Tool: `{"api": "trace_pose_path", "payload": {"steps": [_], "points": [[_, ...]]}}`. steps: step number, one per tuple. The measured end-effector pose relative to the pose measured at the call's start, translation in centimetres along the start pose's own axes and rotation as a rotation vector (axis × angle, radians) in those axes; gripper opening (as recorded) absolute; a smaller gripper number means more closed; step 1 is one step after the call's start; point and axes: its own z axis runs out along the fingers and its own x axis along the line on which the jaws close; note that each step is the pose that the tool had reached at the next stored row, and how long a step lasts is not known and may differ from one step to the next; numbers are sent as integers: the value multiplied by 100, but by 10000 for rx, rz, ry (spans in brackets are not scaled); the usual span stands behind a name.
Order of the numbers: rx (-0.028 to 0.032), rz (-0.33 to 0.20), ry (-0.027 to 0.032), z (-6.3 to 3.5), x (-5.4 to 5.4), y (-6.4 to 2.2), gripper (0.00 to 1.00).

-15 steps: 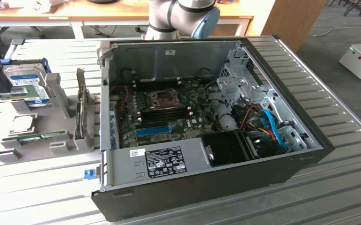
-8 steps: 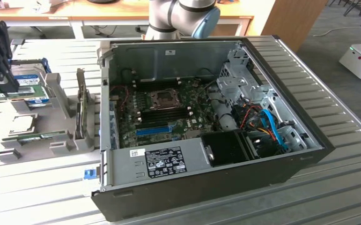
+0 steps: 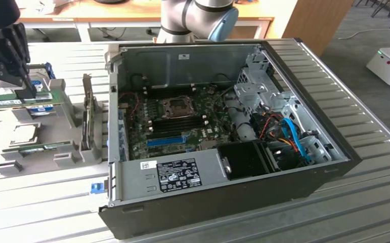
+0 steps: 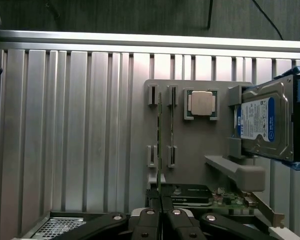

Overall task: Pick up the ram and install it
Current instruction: 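Pick up the ram and move it above insertion slot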

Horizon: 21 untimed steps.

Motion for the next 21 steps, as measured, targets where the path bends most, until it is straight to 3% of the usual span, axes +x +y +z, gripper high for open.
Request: {"api": "trace_pose_path", "payload": {"steps": [3, 21], "points": [[-7, 0, -1, -2, 0, -76, 12], [-9, 0, -1, -10, 1, -314, 12]]}}
